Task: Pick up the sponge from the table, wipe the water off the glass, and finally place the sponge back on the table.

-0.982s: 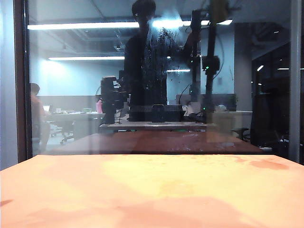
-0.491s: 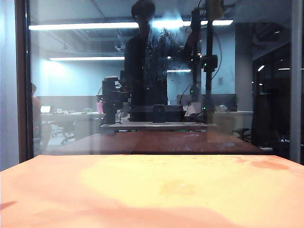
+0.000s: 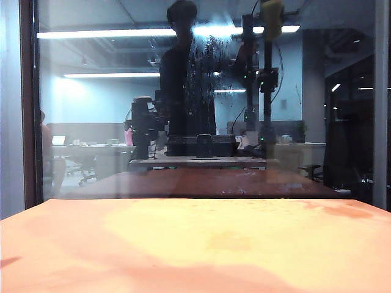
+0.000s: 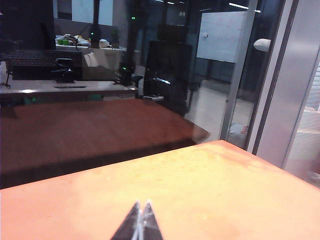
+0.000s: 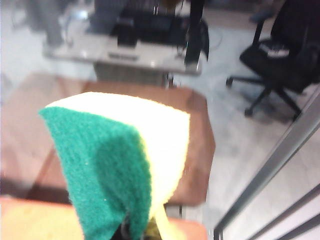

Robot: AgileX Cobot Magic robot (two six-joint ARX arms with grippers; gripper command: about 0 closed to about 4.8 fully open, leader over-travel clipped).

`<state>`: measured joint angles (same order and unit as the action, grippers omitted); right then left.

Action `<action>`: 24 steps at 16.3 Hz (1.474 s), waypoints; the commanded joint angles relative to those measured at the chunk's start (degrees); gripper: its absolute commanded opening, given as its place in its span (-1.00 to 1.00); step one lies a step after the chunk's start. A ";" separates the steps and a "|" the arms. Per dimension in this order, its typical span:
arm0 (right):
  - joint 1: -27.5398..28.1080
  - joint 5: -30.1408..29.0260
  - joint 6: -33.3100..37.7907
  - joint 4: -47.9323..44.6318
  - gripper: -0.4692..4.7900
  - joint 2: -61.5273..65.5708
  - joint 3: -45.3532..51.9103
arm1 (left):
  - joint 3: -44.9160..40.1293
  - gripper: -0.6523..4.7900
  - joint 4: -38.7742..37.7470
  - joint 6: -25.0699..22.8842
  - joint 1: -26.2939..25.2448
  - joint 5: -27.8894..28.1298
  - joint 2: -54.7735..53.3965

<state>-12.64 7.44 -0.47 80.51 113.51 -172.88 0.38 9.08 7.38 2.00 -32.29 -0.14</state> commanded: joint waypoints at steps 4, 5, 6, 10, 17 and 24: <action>-0.44 2.14 -0.24 -0.85 -0.86 -6.84 9.33 | 0.22 -0.78 0.83 -0.04 0.02 0.15 0.00; -0.44 3.08 -0.24 -0.85 -0.86 -7.87 11.02 | 0.22 -0.78 0.81 -0.04 0.02 0.15 0.00; -0.44 3.13 -0.22 -0.87 -0.86 -8.81 12.79 | 0.22 -0.78 0.83 -0.04 0.02 0.15 0.00; -0.39 3.96 0.24 -1.20 -0.86 -16.66 26.18 | 0.22 -0.78 0.83 -0.04 0.02 0.17 0.00; -0.28 5.73 0.44 -15.89 -0.86 -34.32 57.64 | 0.20 -0.78 0.83 -0.04 0.02 0.15 0.00; -0.33 2.25 4.15 -32.63 -0.86 -48.96 89.15 | 0.20 -0.78 0.68 -0.07 0.00 0.17 0.00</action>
<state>-12.95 10.41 2.44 51.90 66.32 -86.06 0.38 9.19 7.35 2.00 -32.29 -0.05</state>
